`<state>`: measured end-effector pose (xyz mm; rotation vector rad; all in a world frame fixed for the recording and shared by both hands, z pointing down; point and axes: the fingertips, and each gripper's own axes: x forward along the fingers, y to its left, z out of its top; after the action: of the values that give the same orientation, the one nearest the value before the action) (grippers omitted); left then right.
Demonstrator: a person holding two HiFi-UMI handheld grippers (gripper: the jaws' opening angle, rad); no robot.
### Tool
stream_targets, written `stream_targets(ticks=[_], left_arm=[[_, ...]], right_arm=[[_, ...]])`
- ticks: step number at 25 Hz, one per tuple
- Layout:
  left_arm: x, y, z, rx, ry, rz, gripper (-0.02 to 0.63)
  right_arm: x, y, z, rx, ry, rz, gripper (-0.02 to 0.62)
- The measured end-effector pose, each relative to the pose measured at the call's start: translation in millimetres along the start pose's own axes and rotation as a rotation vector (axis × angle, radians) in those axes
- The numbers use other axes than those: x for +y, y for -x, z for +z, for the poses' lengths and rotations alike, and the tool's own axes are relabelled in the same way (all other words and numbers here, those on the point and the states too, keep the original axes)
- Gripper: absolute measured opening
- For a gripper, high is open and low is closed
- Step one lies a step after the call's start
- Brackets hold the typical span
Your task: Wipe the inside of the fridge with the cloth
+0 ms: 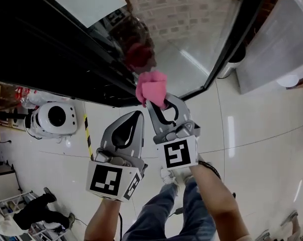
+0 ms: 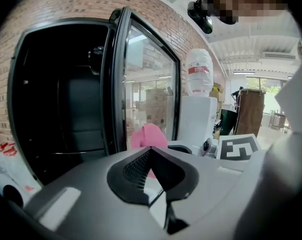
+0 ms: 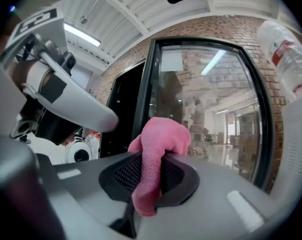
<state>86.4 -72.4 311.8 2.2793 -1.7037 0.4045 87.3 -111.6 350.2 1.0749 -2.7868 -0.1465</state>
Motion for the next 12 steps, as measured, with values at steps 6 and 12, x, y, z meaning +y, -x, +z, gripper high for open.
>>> stream_targets(ticks=[6, 12], left_arm=[[14, 1, -28, 0.005, 0.022, 0.023, 0.015], [2, -21, -54, -0.009, 0.066, 0.038, 0.015]], right_arm=[[12, -10, -25, -0.003, 0.01, -0.003, 0.057], [-31, 2, -55, 0.002, 0.072, -0.031, 0.057]])
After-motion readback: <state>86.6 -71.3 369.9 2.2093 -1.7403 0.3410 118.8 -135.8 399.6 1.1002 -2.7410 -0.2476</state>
